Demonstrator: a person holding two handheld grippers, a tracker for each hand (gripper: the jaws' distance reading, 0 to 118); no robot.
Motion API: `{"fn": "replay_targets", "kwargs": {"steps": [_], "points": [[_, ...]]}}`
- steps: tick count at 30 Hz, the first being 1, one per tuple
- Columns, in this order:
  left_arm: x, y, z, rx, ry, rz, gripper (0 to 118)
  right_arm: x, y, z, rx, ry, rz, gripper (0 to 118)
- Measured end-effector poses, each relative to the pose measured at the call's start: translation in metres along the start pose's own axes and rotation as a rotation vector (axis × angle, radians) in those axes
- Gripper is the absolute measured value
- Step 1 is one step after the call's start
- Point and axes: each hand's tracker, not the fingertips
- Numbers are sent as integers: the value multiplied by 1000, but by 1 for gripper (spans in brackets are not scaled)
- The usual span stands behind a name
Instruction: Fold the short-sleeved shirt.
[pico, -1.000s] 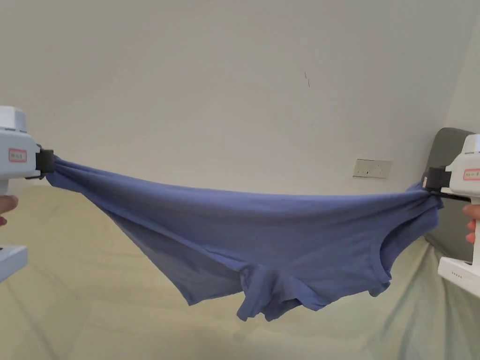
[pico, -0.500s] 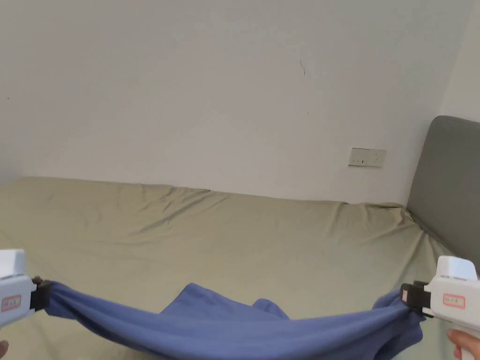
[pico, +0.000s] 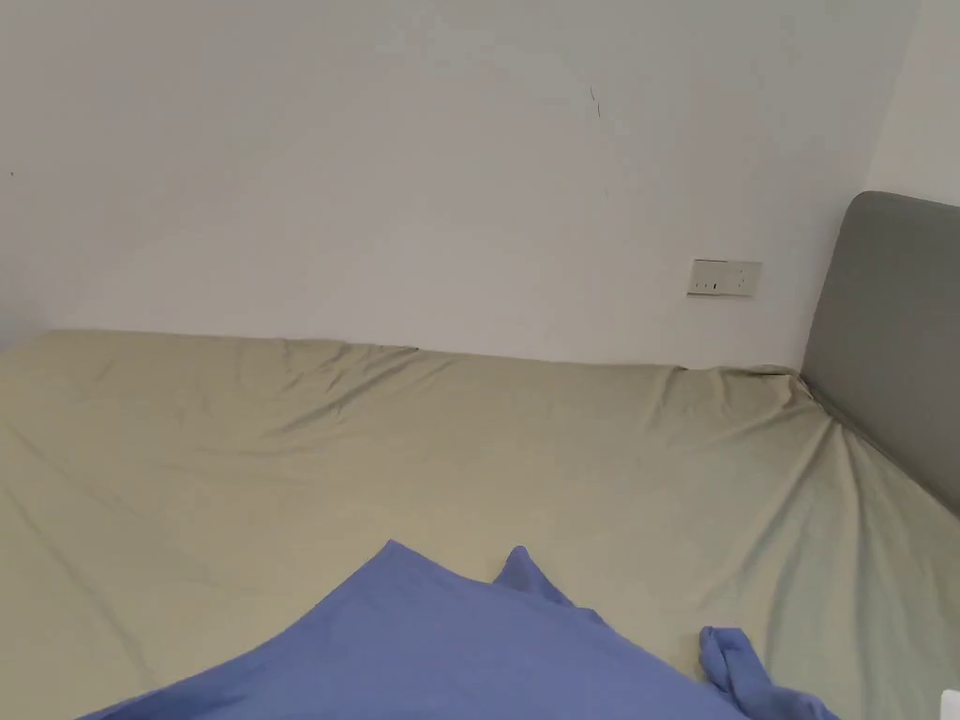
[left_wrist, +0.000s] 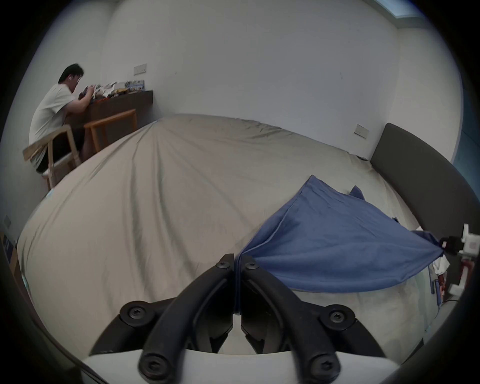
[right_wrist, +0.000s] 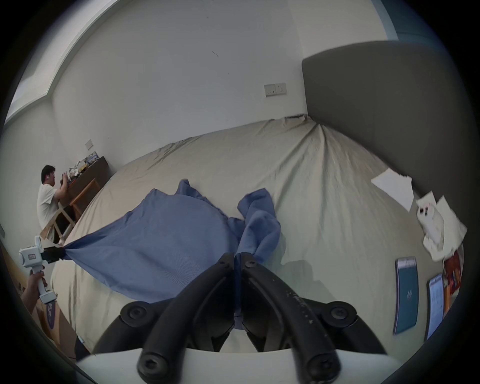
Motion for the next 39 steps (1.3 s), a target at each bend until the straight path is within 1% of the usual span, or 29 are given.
{"fn": "replay_targets", "kwargs": {"steps": [2, 4, 5, 8, 10, 14, 15, 16, 17, 18, 19, 20, 21, 22, 24, 26, 27, 29, 30, 31, 32, 33, 34, 35, 36, 37, 38, 39], "points": [[-6, -17, 7, -22, -4, -1, 3, -2, -19, 5, -39, 4, 20, 4], [-8, -34, 6, -78, 12, -51, 3, -2, -35, 0, -71, 1, 45, 4], [-9, -44, 4, -82, 15, -45, 3, -3, -44, -3, -81, -9, 38, 4], [-7, -67, -5, -135, 19, -34, 3, 3, -67, -14, -105, -28, -4, 4], [-7, -77, -10, -145, 29, -31, 3, 8, -80, -21, -118, -36, -52, 4], [-7, -81, -21, -175, 42, -10, 3, 17, -94, -30, -108, -58, -119, 5], [-6, -81, -24, -186, 42, -14, 3, 19, -95, -32, -105, -68, -125, 6], [-6, -81, -25, -213, 50, -15, 6, 19, -95, -33, -115, -95, -123, 10], [-6, -78, -26, -248, 59, -1, 17, 18, -93, -29, -131, -148, -115, 21], [-7, -75, -24, -270, 55, 43, 53, 17, -90, -21, -115, -181, -120, 49], [-8, -70, -14, -237, 8, 111, 83, 18, -88, -7, -58, -164, -130, 71], [-13, -67, 5, -186, -68, 172, 102, 16, -85, 12, 16, -127, -139, 88], [-13, -61, 21, -114, -161, 217, 112, 12, -82, 31, 83, -111, -138, 103], [-10, -57, 43, -51, -232, 233, 112, 4, -82, 56, 164, -91, -119, 108], [0, -56, 86, 57, -275, 198, 112, -13, -88, 96, 254, -73, -51, 110], [18, -63, 133, 160, -303, 97, 113, -42, -103, 137, 309, -96, 33, 114], [27, -72, 155, 218, -322, 63, 113, -55, -114, 154, 332, -86, 67, 117], [46, -92, 187, 265, -386, -8, 110, -81, -135, 174, 336, -65, 85, 118], [55, -101, 199, 287, -388, -34, 99, -91, -146, 181, 337, -66, 85, 118], [65, -113, 210, 313, -382, -64, 84, -101, -158, 188, 334, -47, 85, 115], [75, -126, 216, 316, -358, -92, 66, -111, -167, 192, 316, 0, 116, 108], [83, -134, 221, 308, -335, -119, 33, -119, -174, 196, 324, -1, 114, 92], [91, -144, 224, 297, -291, -137, 10, -129, -184, 200, 325, -9, 97, 71], [90, -156, 223, 290, -290, -100, 1, -136, -192, 203, 310, 12, 100, 41], [87, -165, 222, 292, -299, -100, 0, -142, -198, 203, 306, 13, 104, 6], [91, -173, 225, 290, -295, -87, 0, -146, -205, 202, 296, 1, 96, 2], [94, -181, 227, 291, -296, -94, 0, -148, -211, 203, 298, 5, 106, 0], [98, -187, 228, 315, -256, -155, 0, -152, -215, 203, 290, 1, 117, 0]]}}
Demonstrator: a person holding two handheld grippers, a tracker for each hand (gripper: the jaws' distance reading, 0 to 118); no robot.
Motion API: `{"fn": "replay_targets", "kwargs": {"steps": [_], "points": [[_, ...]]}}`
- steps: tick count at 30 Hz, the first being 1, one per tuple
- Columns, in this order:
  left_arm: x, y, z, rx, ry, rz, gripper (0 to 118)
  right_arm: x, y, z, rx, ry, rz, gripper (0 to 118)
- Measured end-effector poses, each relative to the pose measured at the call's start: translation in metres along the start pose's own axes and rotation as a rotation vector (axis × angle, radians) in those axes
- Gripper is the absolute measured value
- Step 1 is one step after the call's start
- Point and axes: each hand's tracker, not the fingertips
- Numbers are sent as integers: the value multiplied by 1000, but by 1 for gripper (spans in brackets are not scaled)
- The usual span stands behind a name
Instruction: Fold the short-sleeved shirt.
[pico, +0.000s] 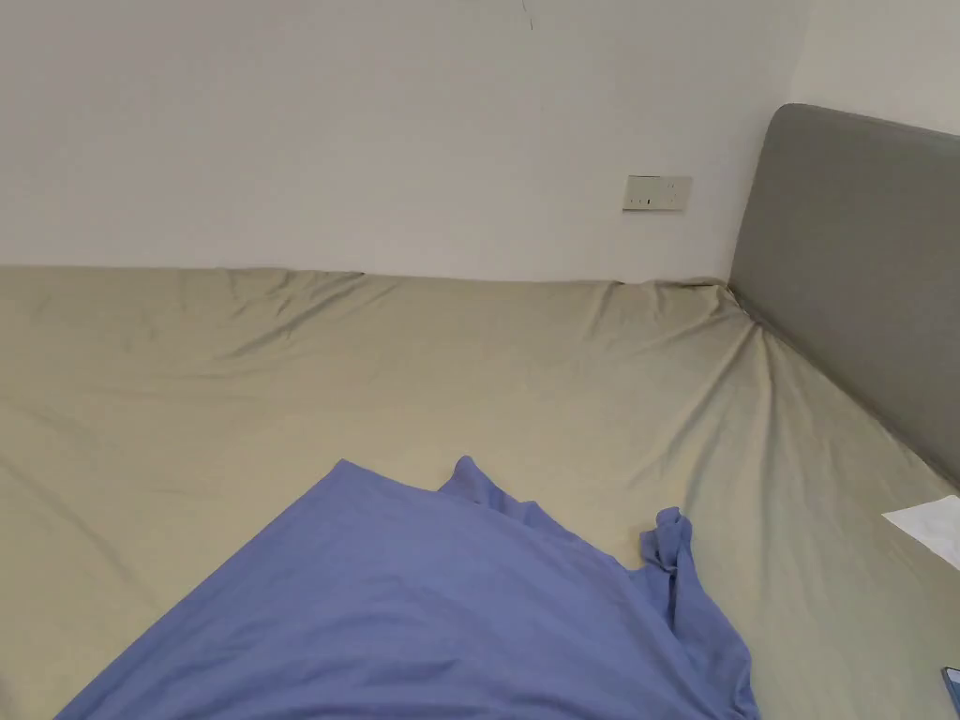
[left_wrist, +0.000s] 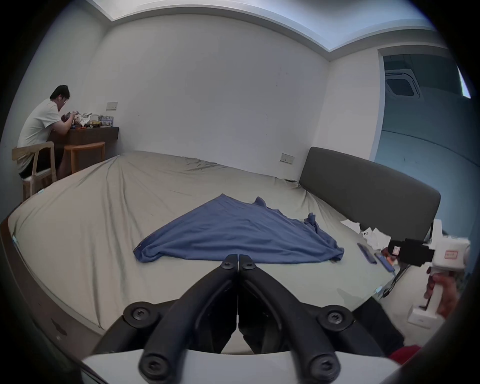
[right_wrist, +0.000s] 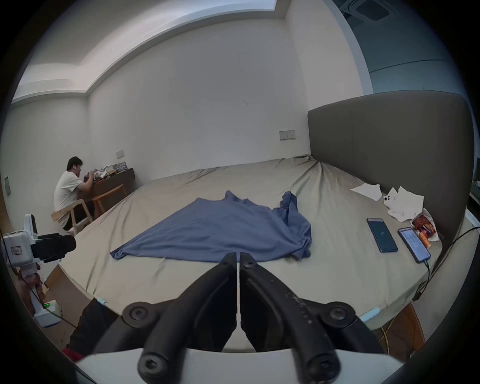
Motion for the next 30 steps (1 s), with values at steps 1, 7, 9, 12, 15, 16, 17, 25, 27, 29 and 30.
{"fn": "replay_targets", "kwargs": {"steps": [1, 7, 9, 12, 15, 16, 17, 25, 27, 29, 30], "points": [[11, 5, 1, -10, 49, -52, 0, -5, -3, 1, -12, -30, 22, 0], [12, 4, -3, -15, 44, -64, 0, -5, 4, 0, 16, -71, 73, 0], [14, 5, -5, -15, 71, -117, 0, -2, 6, 1, 31, -79, 72, 0], [13, 8, -7, -8, 64, -111, 0, -2, 8, -1, 36, -82, 87, 0], [11, 10, -7, -1, 72, -118, 0, -1, 8, 1, 47, -80, 92, 0], [11, 10, -7, 0, 73, -102, 0, -1, 9, 0, 43, -80, 97, 0], [10, 9, -7, -4, 63, -96, 0, -2, 9, 0, 43, -84, 102, 0], [5, 10, -11, -5, 80, -95, 0, 1, 16, -2, 58, -100, 113, 0], [3, 12, -13, -8, 83, -92, 0, 1, 17, -4, 59, -111, 125, 0], [2, 12, -16, -12, 91, -92, 0, 2, 18, -6, 55, -103, 117, 0], [1, 13, -17, -17, 91, -92, 0, 0, 19, -7, 55, -105, 115, 0]]}}
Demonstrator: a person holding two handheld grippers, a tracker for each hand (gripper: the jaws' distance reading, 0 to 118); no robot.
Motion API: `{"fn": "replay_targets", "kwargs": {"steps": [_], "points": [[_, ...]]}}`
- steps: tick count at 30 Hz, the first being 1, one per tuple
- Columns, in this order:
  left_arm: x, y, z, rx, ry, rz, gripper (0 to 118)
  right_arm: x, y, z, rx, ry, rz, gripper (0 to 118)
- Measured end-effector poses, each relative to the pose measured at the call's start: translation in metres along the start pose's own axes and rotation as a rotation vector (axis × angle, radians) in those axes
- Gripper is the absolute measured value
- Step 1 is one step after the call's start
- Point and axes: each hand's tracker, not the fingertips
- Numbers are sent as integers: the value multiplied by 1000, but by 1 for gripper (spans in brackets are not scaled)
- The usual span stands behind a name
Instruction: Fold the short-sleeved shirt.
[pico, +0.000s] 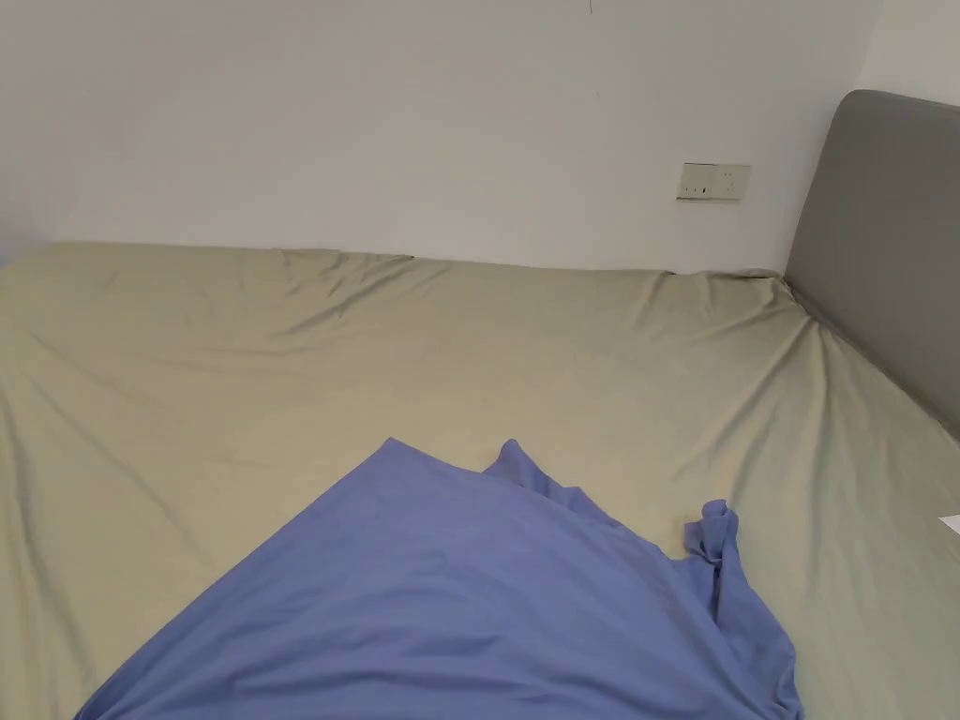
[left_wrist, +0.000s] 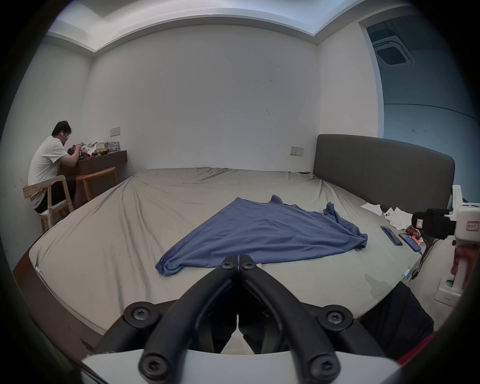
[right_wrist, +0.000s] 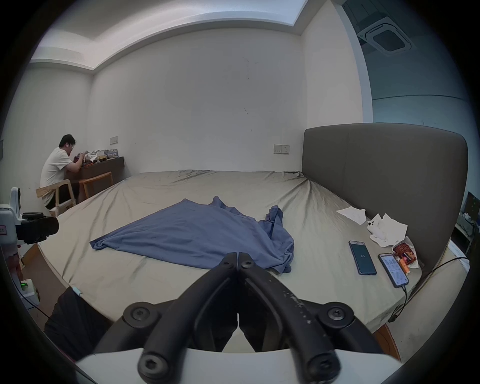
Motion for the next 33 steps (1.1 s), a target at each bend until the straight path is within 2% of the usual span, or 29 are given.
{"fn": "replay_targets", "kwargs": {"steps": [6, 8, 9, 11, 12, 14, 18, 23, 25, 27, 30, 33], "points": [[-5, 19, -24, -2, -10, 10, 0, 1, 2, -6, -6, 6, 9, 0], [-14, 48, -58, -33, -79, 67, 2, 1, 2, -10, -10, 6, 7, 0], [-16, 61, -74, -37, -92, 72, 24, 2, 2, -11, -12, 11, 3, 0], [-20, 90, -119, -17, -150, 39, 92, 3, 2, -15, -19, 13, -2, 0], [-19, 102, -139, -5, -171, 16, 118, 3, 3, -16, -22, 16, -8, 0], [-15, 124, -188, 17, -160, -46, 118, 4, 1, -20, -32, 22, -17, 0], [0, 156, -296, -135, -162, -138, 118, 3, -2, -29, -63, 29, -24, 0], [20, 172, -438, -303, -159, -95, 118, 1, -3, -49, -108, 29, -35, 0], [29, 174, -485, -310, -101, -111, 118, 1, -2, -60, -121, 26, -44, 0], [30, 177, -533, -341, -112, -81, 118, 2, -1, -72, -137, 38, -56, 0], [28, 175, -593, -475, -62, -48, 118, 2, -1, -85, -156, 22, -41, 0], [24, 166, -642, -565, -3, -39, 118, 6, -2, -99, -190, 21, -71, 0]]}}
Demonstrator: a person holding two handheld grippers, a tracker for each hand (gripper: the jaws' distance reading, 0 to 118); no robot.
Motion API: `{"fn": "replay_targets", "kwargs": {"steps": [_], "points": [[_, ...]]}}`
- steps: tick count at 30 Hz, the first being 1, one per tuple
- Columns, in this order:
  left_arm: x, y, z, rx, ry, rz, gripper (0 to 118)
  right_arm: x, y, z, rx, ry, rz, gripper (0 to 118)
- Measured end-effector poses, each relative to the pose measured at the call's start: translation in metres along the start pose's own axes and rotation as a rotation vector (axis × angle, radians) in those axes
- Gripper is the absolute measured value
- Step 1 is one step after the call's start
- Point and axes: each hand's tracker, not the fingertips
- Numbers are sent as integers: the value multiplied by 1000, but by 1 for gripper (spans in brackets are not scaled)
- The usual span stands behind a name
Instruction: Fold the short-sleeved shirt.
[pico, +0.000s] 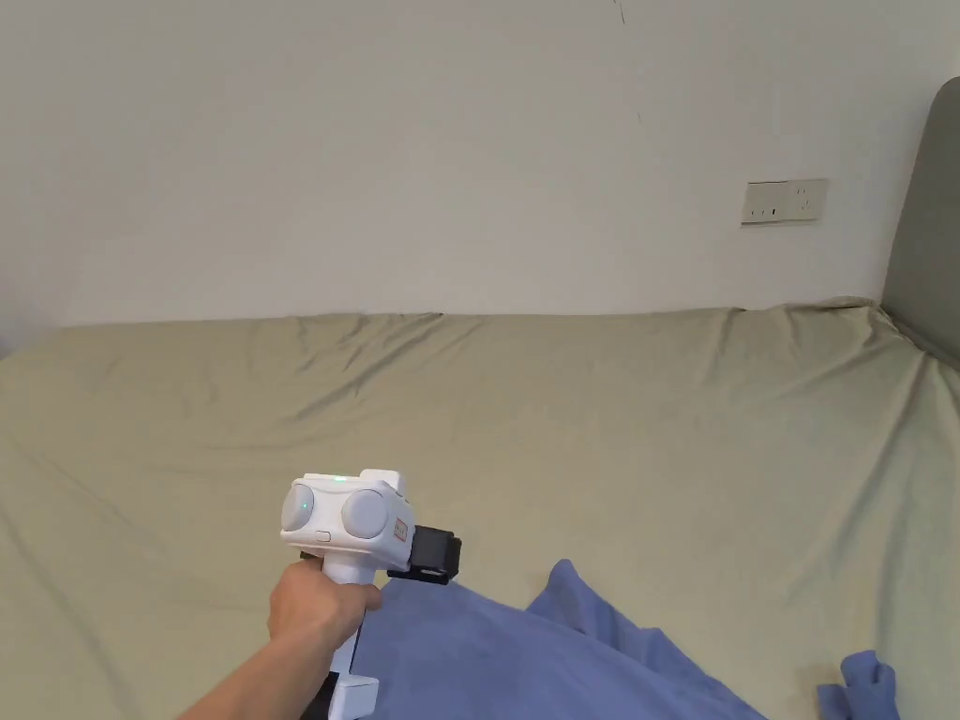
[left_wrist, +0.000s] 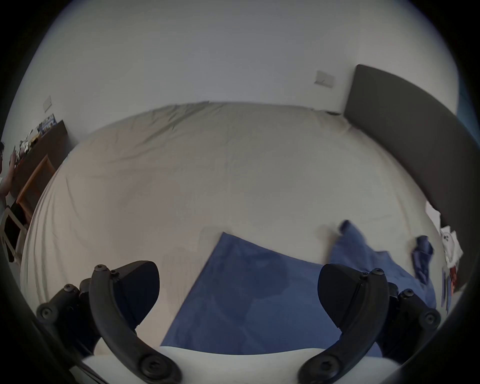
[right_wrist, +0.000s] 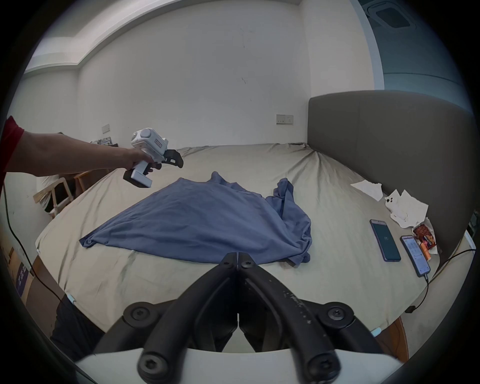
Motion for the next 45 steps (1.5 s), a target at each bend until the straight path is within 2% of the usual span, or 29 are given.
{"fn": "replay_targets", "kwargs": {"steps": [4, 7, 8, 10, 12, 14, 15, 16, 17, 18, 23, 25, 28, 29, 31, 32, 33, 34, 35, 36, 37, 40, 43, 44, 45], "points": [[-3, 5, -43, -38, 61, -3, 117, 4, -1, -10, -36, -13, -8, 0], [1, 3, -62, -76, 58, -5, 110, 7, -2, -14, -51, -24, -8, 0], [3, 2, -64, -85, 41, -11, 106, 8, -2, -16, -58, -31, -9, 0], [10, -2, -63, -82, 22, -16, 85, 10, -2, -17, -65, -34, -20, 0], [9, 2, -59, -89, -3, -3, 77, 11, -1, -19, -67, -34, -23, 0], [14, 3, -49, -70, 17, 6, 55, 11, -1, -19, -63, -38, -14, 0], [17, 3, -46, -63, 7, -37, 19, 10, 0, -19, -61, -39, -13, 0], [24, -1, -43, -70, 12, -73, 2, 11, 0, -19, -56, -33, -17, 0], [26, -4, -43, -68, 33, -90, 2, 11, 1, -18, -50, -30, -22, 0], [30, -8, -40, -108, -14, -107, 2, 13, 2, -17, -44, -24, -29, 0], [17, -6, -7, -5, -44, 12, 2, 22, 17, -19, -7, -12, -20, 0], [12, -8, 21, 43, -89, -19, 2, 36, 34, -30, 10, 17, -46, 0], [1, -18, 71, 100, -153, -64, 2, 61, 72, -69, -5, 25, -5, 0], [-2, -23, 88, 120, -166, -72, 2, 72, 83, -85, -5, 27, -12, 3], [-3, -42, 128, 134, -201, -113, 2, 98, 104, -128, 4, 21, -71, 17], [-6, -51, 143, 154, -209, -118, 2, 112, 114, -152, -21, 23, -77, 17], [-10, -60, 158, 151, -225, -111, 2, 124, 121, -181, -87, -12, -102, 42], [-11, -69, 172, 152, -244, -114, 2, 136, 127, -210, -153, -58, -128, 74], [-12, -77, 180, 157, -238, -114, 2, 148, 127, -233, -202, -58, -151, 96], [-14, -85, 189, 164, -240, -114, 2, 159, 127, -257, -267, -36, -204, 107], [-16, -92, 196, 157, -250, -113, 2, 167, 126, -277, -317, -30, -270, 103], [-19, -104, 209, 158, -271, -91, 2, 182, 124, -317, -405, -2, -353, 95], [-23, -108, 211, 163, -266, -98, 2, 180, 124, -332, -502, -9, -336, 91], [-24, -109, 212, 161, -272, -100, 2, 180, 123, -334, -510, -9, -319, 83], [-23, -110, 213, 152, -267, -98, 2, 179, 122, -334, -518, -27, -313, 67]]}}
